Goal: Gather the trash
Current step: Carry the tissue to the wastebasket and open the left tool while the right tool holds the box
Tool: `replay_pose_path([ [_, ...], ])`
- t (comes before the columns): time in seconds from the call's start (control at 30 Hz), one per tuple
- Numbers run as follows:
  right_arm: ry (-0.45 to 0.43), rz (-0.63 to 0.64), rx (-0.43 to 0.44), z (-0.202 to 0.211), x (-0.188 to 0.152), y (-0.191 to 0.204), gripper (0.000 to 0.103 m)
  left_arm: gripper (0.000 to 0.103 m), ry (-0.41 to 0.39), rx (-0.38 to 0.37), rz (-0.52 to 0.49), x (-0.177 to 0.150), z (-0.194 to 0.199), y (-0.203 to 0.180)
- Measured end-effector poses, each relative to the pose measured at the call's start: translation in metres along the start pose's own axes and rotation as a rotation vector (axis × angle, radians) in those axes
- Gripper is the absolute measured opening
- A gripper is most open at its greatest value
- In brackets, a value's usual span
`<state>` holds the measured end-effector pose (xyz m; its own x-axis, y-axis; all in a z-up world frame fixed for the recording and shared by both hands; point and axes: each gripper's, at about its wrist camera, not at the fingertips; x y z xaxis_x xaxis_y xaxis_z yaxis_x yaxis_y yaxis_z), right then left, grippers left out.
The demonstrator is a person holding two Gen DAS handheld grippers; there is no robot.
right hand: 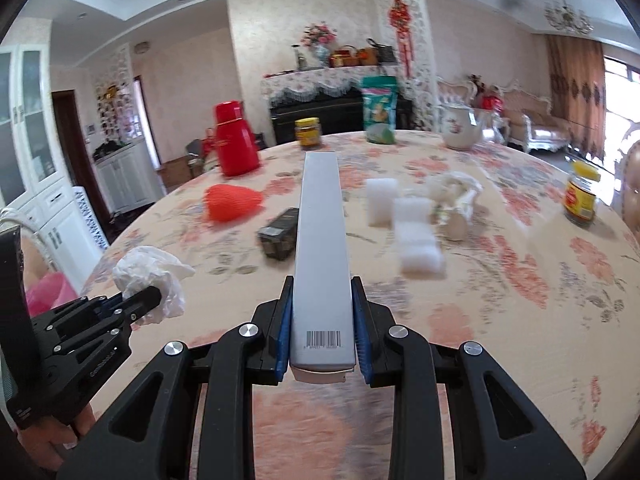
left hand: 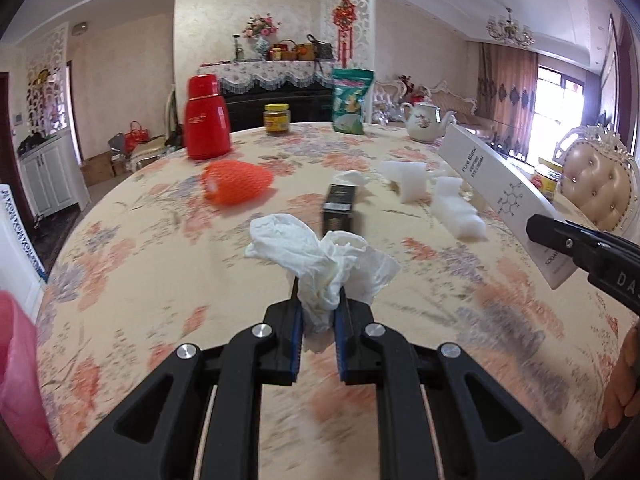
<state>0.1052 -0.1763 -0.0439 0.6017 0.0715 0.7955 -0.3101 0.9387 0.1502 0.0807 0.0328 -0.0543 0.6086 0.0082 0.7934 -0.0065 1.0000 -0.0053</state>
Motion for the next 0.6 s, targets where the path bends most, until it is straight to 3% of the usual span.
replay_pose_path([
  [0.6, 0.083, 0.178, 0.188, -0.026, -0.018, 0.111, 0.027, 0.013, -0.063, 0.042, 0.143, -0.034, 0.056, 0.080],
])
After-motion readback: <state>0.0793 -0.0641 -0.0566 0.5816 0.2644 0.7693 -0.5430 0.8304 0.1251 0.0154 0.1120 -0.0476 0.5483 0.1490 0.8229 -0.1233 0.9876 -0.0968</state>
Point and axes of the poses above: each gripper's, at about its wrist camera, not at the fingertips, and z roughly against the way its jaws point, y to its left, x to its top, and after that the axes turned 5 degrees about y, right-handed
